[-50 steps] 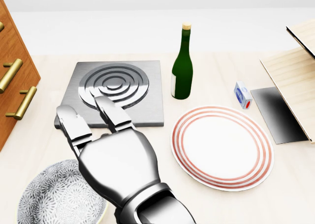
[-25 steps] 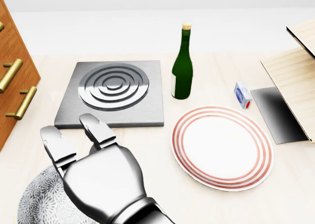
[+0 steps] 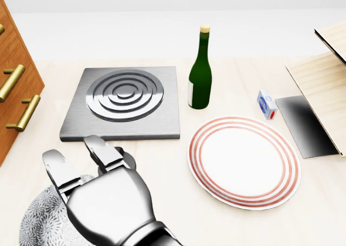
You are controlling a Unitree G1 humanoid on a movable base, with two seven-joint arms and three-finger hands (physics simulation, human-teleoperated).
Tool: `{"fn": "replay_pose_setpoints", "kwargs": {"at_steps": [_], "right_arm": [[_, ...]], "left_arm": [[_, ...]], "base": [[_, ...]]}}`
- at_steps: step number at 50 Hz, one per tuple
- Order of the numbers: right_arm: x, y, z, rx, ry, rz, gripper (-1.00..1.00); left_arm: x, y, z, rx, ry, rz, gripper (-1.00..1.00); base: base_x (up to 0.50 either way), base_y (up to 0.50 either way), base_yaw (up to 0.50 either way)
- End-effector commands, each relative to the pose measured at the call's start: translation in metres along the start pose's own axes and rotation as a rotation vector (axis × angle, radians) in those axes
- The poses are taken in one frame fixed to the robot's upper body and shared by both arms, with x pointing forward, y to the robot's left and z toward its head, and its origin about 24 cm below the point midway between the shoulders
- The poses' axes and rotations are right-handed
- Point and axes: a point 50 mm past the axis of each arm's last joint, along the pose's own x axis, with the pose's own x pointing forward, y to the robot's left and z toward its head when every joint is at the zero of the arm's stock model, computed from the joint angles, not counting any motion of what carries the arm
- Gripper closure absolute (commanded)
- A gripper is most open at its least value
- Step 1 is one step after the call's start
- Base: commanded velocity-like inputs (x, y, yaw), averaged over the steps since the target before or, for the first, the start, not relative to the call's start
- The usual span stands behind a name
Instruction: Pick up the akita bowl and put it on the plate.
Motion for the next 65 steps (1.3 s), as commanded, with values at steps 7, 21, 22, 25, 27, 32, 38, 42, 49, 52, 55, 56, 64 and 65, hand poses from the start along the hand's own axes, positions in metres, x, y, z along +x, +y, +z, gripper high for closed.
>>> {"fn": "replay_pose_setpoints", "kwargs": {"at_steps": [7, 21, 22, 25, 27, 32, 38, 42, 49, 52, 55, 56, 64, 65], "right_arm": [[0.004, 0.003, -0.005, -0.016, 0.021, 0.018, -0.97], [0.011, 0.005, -0.008, -0.025, 0.052, 0.038, -0.97], [0.012, 0.005, -0.009, -0.024, 0.055, 0.039, -0.97], [0.014, 0.008, -0.008, -0.021, 0.055, 0.053, -0.97], [0.015, 0.011, -0.004, -0.019, 0.047, 0.066, -0.97], [0.016, 0.019, 0.003, -0.022, 0.030, 0.100, -0.97], [0.019, 0.026, 0.006, -0.027, 0.020, 0.134, -0.97], [0.022, 0.025, 0.006, -0.030, 0.016, 0.135, -0.97], [0.026, 0.028, 0.006, -0.030, 0.017, 0.152, -0.97], [0.027, 0.028, 0.005, -0.031, 0.019, 0.157, -0.97], [0.028, 0.030, 0.004, -0.030, 0.023, 0.165, -0.97], [0.029, 0.029, 0.003, -0.030, 0.026, 0.165, -0.97], [0.035, 0.032, 0.001, -0.027, 0.035, 0.186, -0.97], [0.036, 0.032, -0.001, -0.029, 0.040, 0.189, -0.97]], "left_arm": [[0.000, -0.001, 0.004, -0.003, -0.014, -0.001, -1.00], [0.000, -0.001, 0.003, -0.004, -0.012, -0.004, -1.00], [0.001, -0.001, 0.002, -0.003, -0.010, -0.003, -1.00], [0.001, -0.001, 0.002, -0.003, -0.010, -0.004, -1.00], [0.000, -0.001, 0.002, -0.002, -0.009, -0.005, -1.00], [0.000, 0.000, 0.005, -0.006, -0.020, -0.005, -1.00], [0.000, -0.001, 0.002, -0.004, -0.009, -0.006, -1.00], [0.001, 0.000, 0.002, -0.006, -0.010, -0.005, -1.00], [0.001, -0.001, 0.001, -0.006, -0.005, -0.005, -1.00], [0.001, 0.000, 0.001, -0.006, -0.004, -0.005, -1.00], [0.001, 0.000, 0.001, -0.007, -0.004, -0.005, -1.00], [0.001, 0.000, 0.003, -0.007, -0.010, -0.005, -1.00], [0.001, -0.001, 0.002, -0.011, -0.009, -0.005, -1.00], [0.001, -0.001, 0.003, -0.012, -0.011, -0.005, -1.00]], "base": [[0.00, 0.00, 0.00], [0.00, 0.00, 0.00], [0.00, 0.00, 0.00], [0.00, 0.00, 0.00], [0.00, 0.00, 0.00], [0.00, 0.00, 0.00], [0.00, 0.00, 0.00], [0.00, 0.00, 0.00], [0.00, 0.00, 0.00], [0.00, 0.00, 0.00], [0.00, 0.00, 0.00], [0.00, 0.00, 0.00], [0.00, 0.00, 0.00], [0.00, 0.00, 0.00]]}}
